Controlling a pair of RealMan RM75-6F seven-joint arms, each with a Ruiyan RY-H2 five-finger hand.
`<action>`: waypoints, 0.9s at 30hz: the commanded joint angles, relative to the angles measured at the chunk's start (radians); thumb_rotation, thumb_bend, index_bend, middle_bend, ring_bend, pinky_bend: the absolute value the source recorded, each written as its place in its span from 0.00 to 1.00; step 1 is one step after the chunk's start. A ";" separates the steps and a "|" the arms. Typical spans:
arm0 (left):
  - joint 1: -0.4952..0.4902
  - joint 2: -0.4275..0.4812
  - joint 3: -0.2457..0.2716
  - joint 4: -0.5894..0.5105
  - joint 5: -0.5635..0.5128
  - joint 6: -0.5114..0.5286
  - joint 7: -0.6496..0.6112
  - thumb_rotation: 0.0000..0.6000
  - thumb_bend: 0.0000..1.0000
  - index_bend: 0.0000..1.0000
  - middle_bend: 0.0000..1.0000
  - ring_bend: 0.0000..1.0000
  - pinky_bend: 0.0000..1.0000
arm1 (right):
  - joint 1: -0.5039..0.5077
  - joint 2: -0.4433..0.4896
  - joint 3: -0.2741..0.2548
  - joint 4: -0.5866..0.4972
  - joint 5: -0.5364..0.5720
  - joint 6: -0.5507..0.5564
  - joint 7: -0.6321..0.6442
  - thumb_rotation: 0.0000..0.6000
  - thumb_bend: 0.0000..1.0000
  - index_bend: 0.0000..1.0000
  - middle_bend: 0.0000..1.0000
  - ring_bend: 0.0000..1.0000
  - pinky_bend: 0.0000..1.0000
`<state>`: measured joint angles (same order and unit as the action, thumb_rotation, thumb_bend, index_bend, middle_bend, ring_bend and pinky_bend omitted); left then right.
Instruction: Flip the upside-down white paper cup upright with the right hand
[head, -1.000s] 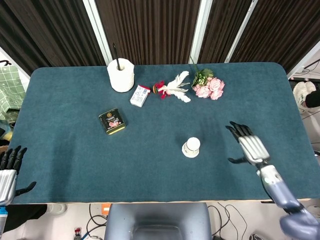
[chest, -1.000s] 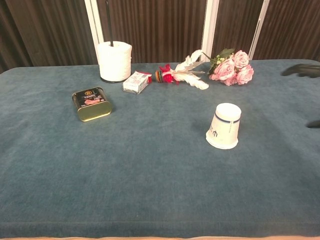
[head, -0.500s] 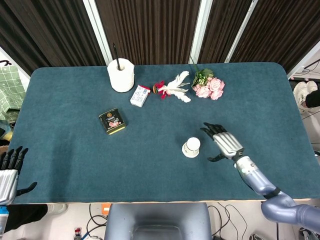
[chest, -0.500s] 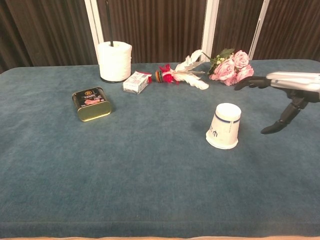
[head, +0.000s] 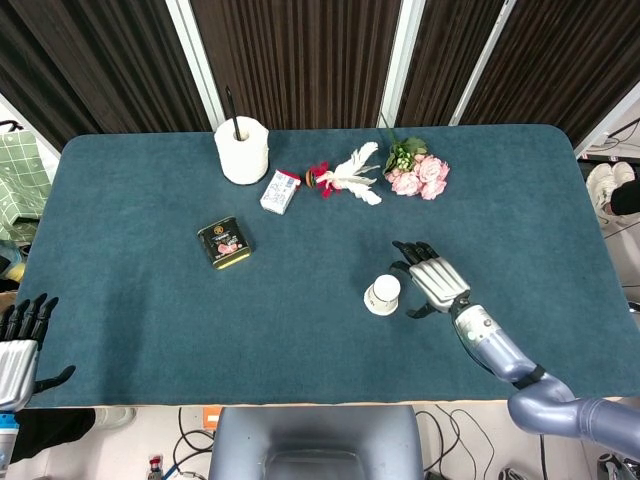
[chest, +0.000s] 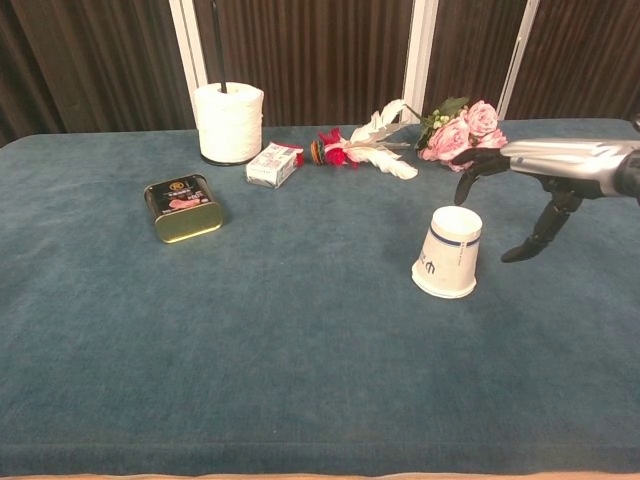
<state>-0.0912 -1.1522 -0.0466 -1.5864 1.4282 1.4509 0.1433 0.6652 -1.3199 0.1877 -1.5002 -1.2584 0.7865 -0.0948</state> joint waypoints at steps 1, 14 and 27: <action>0.000 0.000 0.001 -0.001 0.001 -0.001 0.002 1.00 0.00 0.00 0.00 0.00 0.00 | 0.024 -0.012 0.010 0.001 0.053 -0.007 -0.052 1.00 0.13 0.36 0.03 0.01 0.07; -0.001 0.006 0.006 -0.010 0.001 -0.008 0.003 1.00 0.00 0.00 0.00 0.00 0.00 | 0.080 -0.057 0.008 0.031 0.150 -0.028 -0.110 1.00 0.18 0.40 0.08 0.02 0.07; -0.001 0.009 0.010 -0.012 0.005 -0.009 0.008 1.00 0.00 0.00 0.00 0.00 0.00 | 0.106 -0.082 -0.011 0.046 0.181 -0.019 -0.146 1.00 0.22 0.48 0.12 0.07 0.07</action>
<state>-0.0922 -1.1430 -0.0369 -1.5979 1.4334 1.4415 0.1514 0.7696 -1.4004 0.1779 -1.4533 -1.0792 0.7668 -0.2389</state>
